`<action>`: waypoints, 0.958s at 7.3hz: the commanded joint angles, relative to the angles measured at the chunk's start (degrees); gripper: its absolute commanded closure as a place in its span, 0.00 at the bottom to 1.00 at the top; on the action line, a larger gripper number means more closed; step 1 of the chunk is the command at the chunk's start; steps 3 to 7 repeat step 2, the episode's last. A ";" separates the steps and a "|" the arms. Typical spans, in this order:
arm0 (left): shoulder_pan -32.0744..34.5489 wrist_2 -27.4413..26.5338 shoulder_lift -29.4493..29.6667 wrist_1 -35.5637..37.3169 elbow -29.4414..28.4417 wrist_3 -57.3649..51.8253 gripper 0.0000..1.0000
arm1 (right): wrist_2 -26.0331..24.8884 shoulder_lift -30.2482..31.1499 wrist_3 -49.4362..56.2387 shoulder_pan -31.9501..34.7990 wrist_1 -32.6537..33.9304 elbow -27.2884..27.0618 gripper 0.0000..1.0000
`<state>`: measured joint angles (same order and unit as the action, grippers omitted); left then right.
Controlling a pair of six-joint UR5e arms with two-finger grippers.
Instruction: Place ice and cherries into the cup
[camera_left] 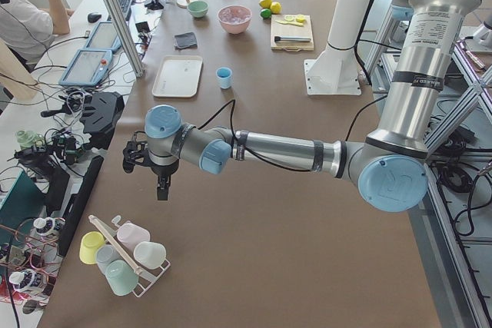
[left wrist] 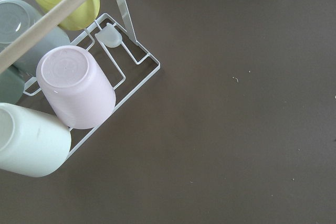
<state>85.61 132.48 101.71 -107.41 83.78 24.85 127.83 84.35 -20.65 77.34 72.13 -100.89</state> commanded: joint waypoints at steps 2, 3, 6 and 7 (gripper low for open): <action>0.35 0.15 -3.18 -1.58 1.29 0.11 0.02 | -0.04 -0.24 0.00 0.00 0.02 -0.01 0.00; 0.35 0.15 -3.18 -1.58 1.29 0.11 0.02 | -0.04 -0.24 0.00 0.00 0.02 -0.01 0.00; 0.35 0.15 -3.18 -1.58 1.29 0.11 0.02 | -0.04 -0.24 0.00 0.00 0.02 -0.01 0.00; 0.35 0.15 -3.18 -1.58 1.29 0.11 0.02 | -0.04 -0.24 0.00 0.00 0.02 -0.01 0.00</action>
